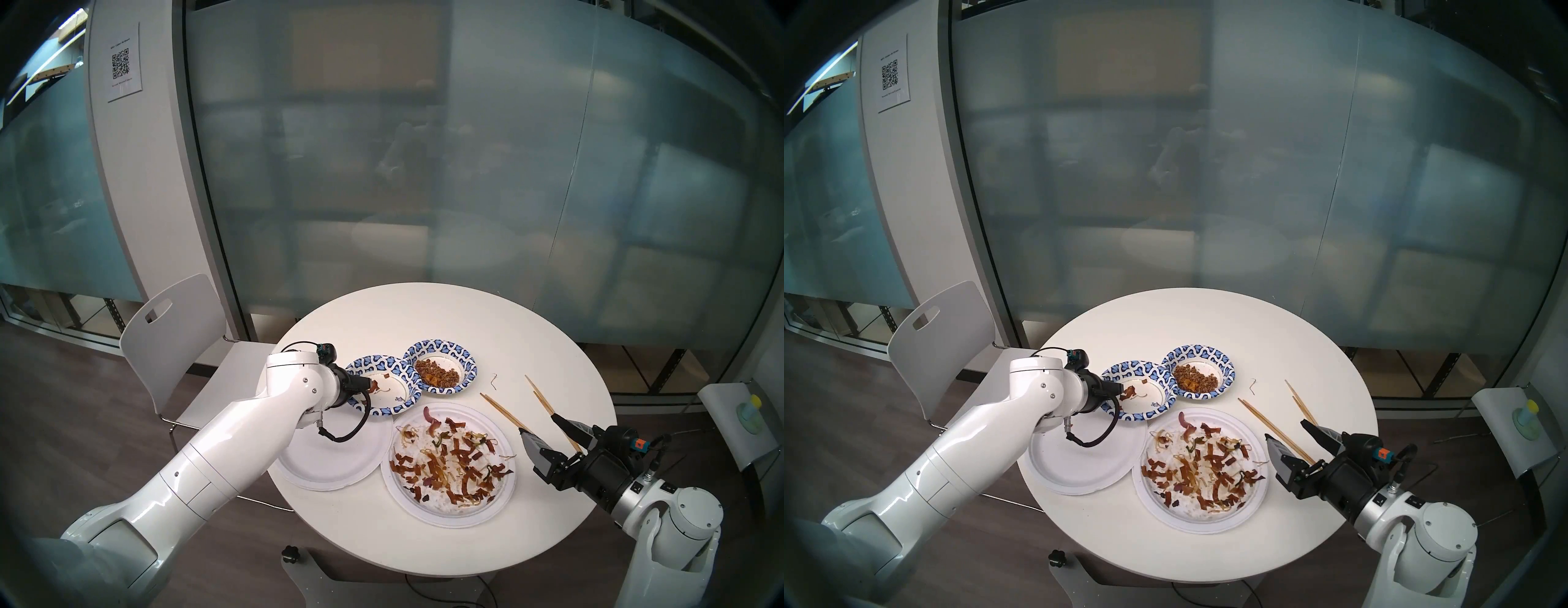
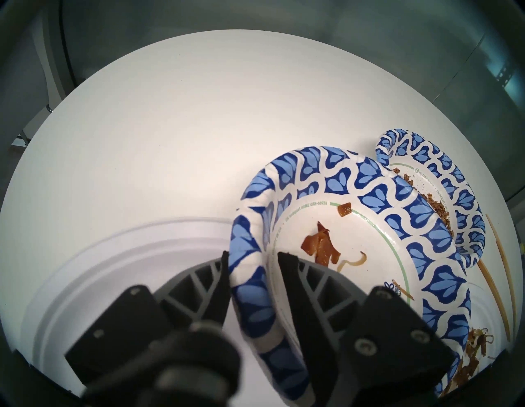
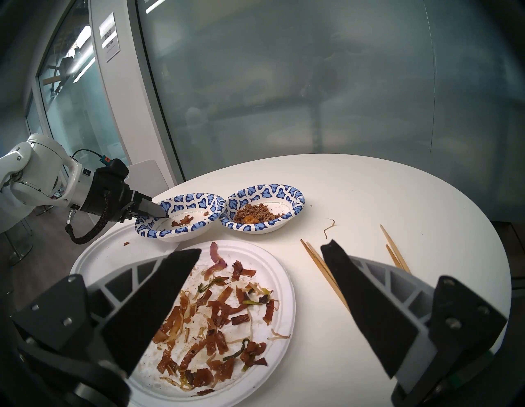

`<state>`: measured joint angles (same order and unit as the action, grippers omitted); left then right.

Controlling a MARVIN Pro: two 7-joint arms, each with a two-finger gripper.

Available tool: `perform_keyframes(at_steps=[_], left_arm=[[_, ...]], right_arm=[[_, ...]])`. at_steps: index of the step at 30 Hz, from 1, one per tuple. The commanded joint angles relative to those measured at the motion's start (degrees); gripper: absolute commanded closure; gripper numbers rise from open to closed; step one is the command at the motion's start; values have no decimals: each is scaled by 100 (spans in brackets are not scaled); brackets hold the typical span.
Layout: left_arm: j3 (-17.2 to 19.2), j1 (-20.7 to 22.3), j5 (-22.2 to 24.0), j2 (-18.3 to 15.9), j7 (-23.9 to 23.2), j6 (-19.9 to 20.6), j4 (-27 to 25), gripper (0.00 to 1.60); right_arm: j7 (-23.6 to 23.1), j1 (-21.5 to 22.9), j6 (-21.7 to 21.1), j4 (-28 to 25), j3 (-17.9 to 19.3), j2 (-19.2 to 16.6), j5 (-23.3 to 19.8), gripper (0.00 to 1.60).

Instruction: Stack the plates into one stack

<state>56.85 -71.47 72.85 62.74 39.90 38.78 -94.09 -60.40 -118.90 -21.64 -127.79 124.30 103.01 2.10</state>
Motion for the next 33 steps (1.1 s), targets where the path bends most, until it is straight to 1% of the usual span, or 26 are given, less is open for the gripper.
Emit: perform_keyframes(at_steps=[1,2,7,11,12,13,14,26,33], left_arm=[[87,-37,46,-32,40,-25,-154,105],[89,-46,49,-32,44,-26,-155,112],[89,-75,63,-19,71,-46,-139,110],[99,-85,101,-22,81,-48,-137,121],[110,-91,120,-18,95,-50,-137,126],[120,-96,138,-16,111,-50,-139,139],[123,-98,150,-19,112,-48,-140,160],[401,-250,546,-133,181,-42,-350,160],[595,-351,712,-289,140,-77,-572,160]], right_arm=[[15,27,2,-101,-15,-16,-29,0],[15,27,2,-101,-15,-16,-28,0],[15,27,2,-101,-15,-16,-29,0],[15,27,2,-101,-15,-16,-28,0],[15,27,2,-101,-15,-16,-28,0],[15,27,2,-101,-15,-16,-28,0],[15,28,2,-101,-15,-16,-28,0],[14,28,3,-101,-15,-16,-28,0],[12,29,4,-99,-14,-16,-27,0]])
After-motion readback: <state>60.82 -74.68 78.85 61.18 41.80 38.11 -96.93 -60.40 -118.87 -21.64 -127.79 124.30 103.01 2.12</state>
